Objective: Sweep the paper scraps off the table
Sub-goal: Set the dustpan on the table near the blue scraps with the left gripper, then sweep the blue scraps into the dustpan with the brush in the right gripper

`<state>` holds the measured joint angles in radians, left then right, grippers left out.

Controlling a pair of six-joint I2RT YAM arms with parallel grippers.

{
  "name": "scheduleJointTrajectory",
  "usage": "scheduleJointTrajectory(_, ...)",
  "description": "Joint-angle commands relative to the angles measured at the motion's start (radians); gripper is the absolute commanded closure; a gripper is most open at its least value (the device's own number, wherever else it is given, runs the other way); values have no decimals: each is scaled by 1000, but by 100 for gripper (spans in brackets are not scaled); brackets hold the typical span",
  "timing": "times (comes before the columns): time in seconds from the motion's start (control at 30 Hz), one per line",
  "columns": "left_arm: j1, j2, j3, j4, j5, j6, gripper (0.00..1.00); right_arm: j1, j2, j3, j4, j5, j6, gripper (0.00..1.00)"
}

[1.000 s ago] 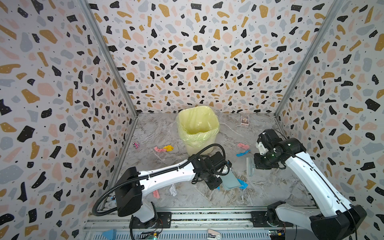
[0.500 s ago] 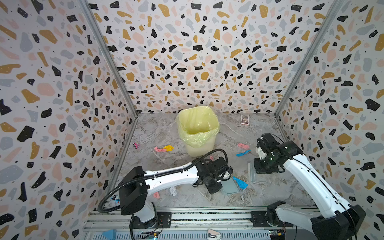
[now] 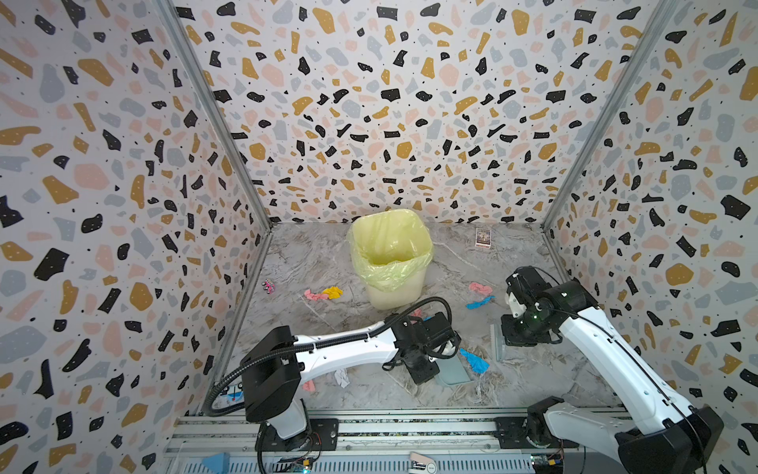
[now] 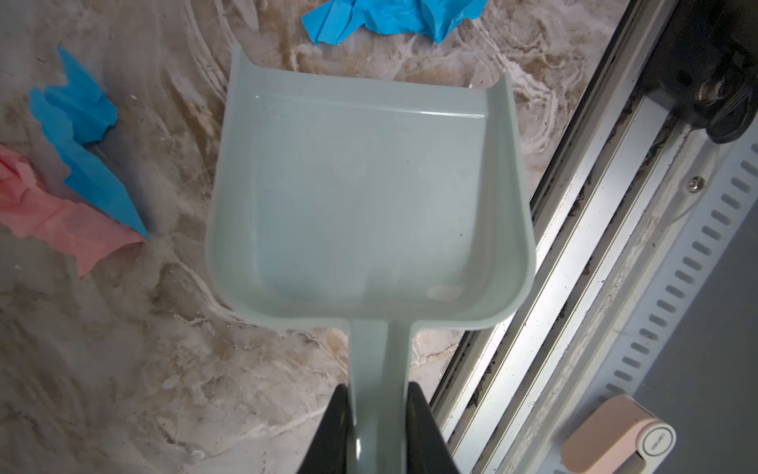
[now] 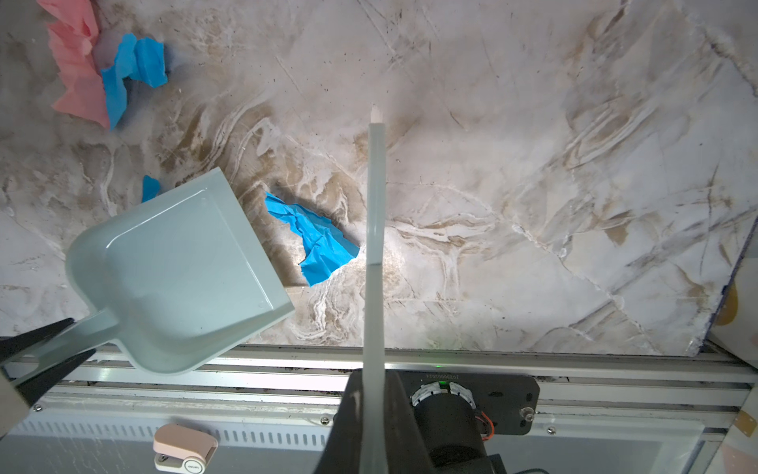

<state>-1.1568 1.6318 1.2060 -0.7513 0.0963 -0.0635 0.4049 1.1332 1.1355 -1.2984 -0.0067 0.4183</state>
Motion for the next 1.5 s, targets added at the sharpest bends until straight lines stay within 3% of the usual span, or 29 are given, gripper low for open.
scheduleJointTrajectory(0.0, -6, 8, -13, 26, 0, 14, 100, 20, -14, -16, -26, 7, 26, 100)
scheduleJointTrajectory(0.9, -6, 22, -94, 128, 23, 4, 100, 138, 5, -37, -1, -17, 69, 100)
scheduleJointTrajectory(1.47, -6, 25, -120, 165, 25, -9, 100, 252, 33, 39, 37, -135, 66, 100)
